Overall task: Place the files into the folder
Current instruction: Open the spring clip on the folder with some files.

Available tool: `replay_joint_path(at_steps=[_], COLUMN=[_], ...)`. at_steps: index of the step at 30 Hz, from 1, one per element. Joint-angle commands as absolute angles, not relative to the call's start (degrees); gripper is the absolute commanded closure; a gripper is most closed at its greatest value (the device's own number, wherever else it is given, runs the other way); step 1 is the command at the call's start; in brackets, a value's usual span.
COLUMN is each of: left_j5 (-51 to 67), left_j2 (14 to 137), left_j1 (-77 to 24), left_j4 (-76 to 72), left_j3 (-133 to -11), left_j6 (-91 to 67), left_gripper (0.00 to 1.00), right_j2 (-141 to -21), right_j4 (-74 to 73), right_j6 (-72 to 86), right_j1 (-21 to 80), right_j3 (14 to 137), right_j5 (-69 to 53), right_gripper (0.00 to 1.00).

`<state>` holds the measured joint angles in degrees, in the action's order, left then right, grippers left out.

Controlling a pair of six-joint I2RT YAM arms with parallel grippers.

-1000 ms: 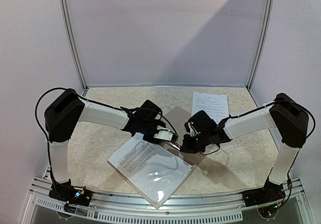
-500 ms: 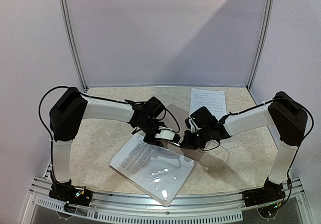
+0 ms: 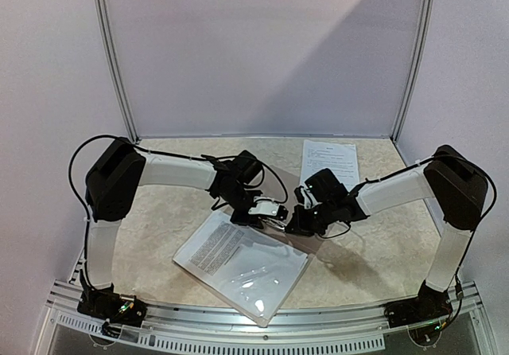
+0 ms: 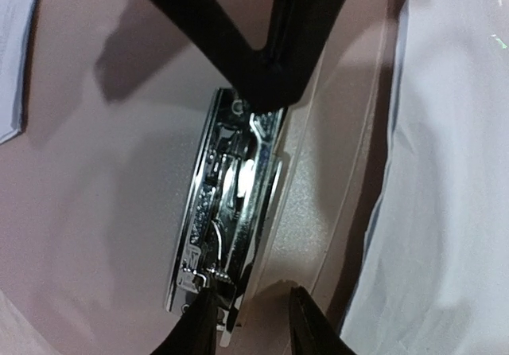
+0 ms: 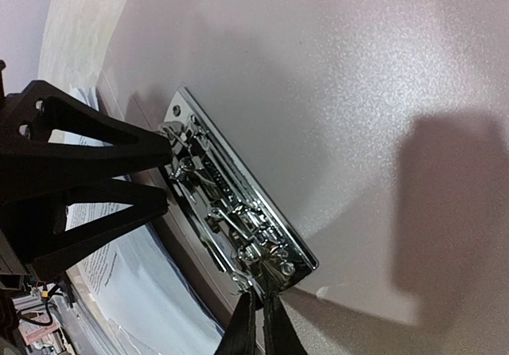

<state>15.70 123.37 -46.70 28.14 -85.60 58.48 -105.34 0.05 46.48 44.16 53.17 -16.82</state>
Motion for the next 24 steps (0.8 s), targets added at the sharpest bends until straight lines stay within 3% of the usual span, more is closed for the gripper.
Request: replay_joint_path(at_steps=[1,16,24], left_j5=[15.93,15.20,14.38], left_j2=[126.12,125.85,125.68], left_j1=[-45.88,-46.04,-47.12], left_j4=[30.23,29.30,29.01], left_j3=[-85.85,-84.09,-83.39], left_j6=[59.71,59.24,60.76], left_gripper=[0.67,0.68,0.79], right_j2=[-105.93,-102.77,-103.21], right_j4=[2.26,7.06,6.34], right_j6=[47.02,47.40,48.43], right_j1=[43.82,43.84,43.79], right_j3=[53.39,54.55,51.99], right_j5=[-19.39,-25.31,-23.57], right_gripper=[0.95,0.94,0.93])
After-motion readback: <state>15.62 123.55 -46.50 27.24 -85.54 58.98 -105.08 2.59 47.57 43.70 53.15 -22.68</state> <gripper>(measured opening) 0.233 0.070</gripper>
